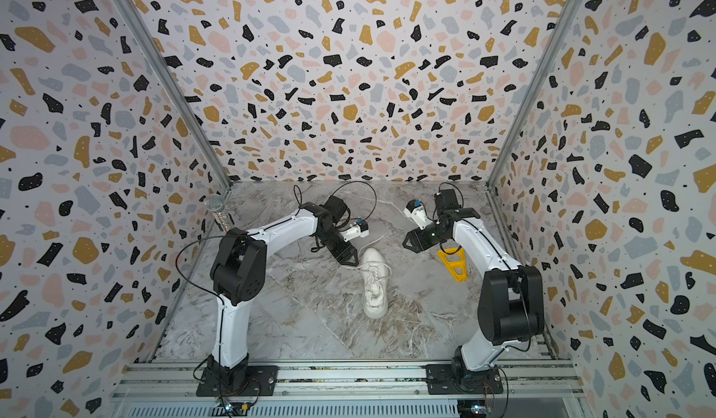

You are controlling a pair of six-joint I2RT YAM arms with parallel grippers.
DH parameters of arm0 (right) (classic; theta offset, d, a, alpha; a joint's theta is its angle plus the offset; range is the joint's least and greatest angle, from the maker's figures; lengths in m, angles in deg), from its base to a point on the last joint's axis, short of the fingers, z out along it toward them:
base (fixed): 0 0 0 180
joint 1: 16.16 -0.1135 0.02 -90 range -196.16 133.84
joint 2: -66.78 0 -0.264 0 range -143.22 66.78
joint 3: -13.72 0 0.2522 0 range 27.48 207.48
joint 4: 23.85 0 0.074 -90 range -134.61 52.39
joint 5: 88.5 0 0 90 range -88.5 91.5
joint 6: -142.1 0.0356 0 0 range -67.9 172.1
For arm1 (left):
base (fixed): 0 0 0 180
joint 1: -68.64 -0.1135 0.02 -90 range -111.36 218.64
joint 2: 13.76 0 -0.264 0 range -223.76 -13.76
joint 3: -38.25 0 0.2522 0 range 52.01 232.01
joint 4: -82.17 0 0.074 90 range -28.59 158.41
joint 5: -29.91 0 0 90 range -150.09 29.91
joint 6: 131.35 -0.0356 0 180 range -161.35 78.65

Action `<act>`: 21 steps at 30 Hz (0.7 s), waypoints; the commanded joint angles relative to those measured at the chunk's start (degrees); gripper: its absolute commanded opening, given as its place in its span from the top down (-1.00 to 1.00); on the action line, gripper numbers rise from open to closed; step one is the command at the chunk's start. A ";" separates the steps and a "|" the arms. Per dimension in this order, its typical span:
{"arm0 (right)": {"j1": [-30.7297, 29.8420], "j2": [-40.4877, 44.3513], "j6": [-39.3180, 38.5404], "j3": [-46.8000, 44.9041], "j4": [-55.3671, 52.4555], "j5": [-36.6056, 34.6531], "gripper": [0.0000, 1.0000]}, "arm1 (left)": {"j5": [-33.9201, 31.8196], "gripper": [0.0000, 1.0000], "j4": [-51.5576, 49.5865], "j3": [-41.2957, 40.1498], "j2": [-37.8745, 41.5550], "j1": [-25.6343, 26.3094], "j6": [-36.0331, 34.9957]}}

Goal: Tie the shoes
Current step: Cross the shoelace with the shoelace.

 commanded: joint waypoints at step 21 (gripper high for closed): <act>0.23 -0.19 -0.54 -0.29 -0.06 1.01 -0.18 | -9.01 -0.27 1.37 1.48 -3.69 3.73 1.06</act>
